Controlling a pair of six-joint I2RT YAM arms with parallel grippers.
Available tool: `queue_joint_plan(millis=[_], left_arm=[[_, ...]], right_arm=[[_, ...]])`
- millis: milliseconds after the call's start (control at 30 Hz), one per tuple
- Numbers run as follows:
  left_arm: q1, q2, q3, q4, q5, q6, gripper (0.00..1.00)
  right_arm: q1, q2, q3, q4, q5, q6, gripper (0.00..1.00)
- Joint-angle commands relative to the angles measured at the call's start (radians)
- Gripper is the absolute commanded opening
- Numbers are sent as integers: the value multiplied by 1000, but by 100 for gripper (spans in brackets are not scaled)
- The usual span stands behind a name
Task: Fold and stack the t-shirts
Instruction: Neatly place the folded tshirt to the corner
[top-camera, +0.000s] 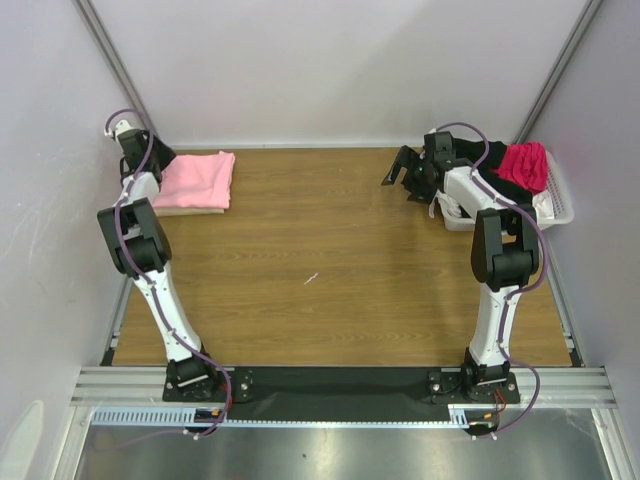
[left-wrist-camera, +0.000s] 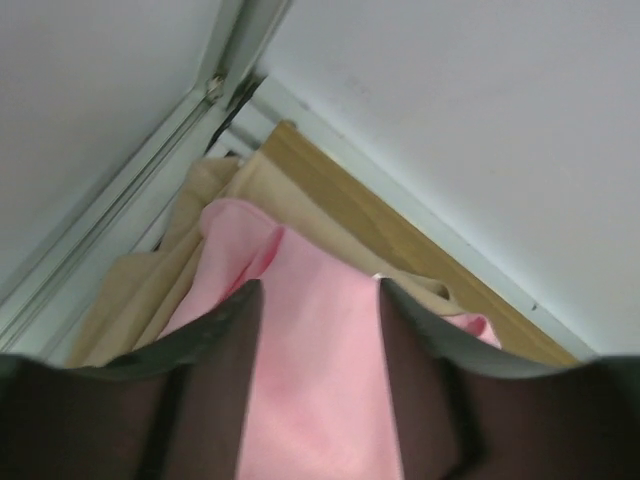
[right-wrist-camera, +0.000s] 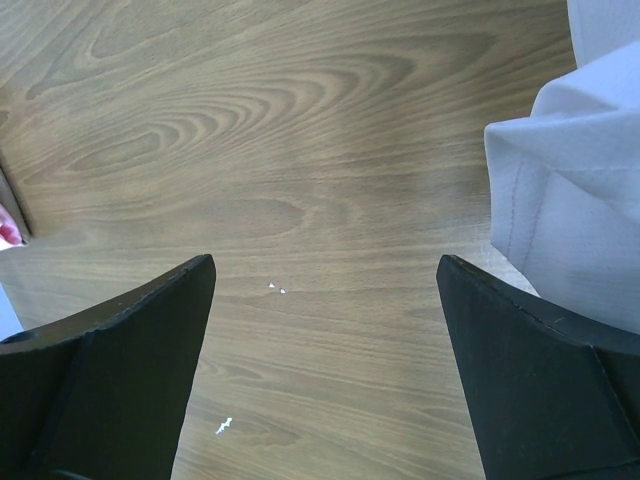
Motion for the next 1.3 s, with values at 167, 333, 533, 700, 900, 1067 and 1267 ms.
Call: queue_joint_plan(millis=[167,333,533,700,900,1067,1267], left_arm=[[-13,-18,14,140,144,-7,31],[-12,25,43,117,156,-90,18],[-3,107,69,137,155,-241,15],[-1,191,178,116,147,-305,14],[10,256,235,143,104,-351,16],[14,294,285,160,87,-357,21],[14,326,318,138,61,-366,29]], right_arm=[[9,5,40,4,13,10,100],[11,6,44,-2,16,7,100],[11,22,78,-24,21,2,100],[9,34,107,-45,28,3,100],[14,57,147,-76,41,11,100],[22,72,179,-96,50,16,100],[36,83,202,-108,58,17,100]])
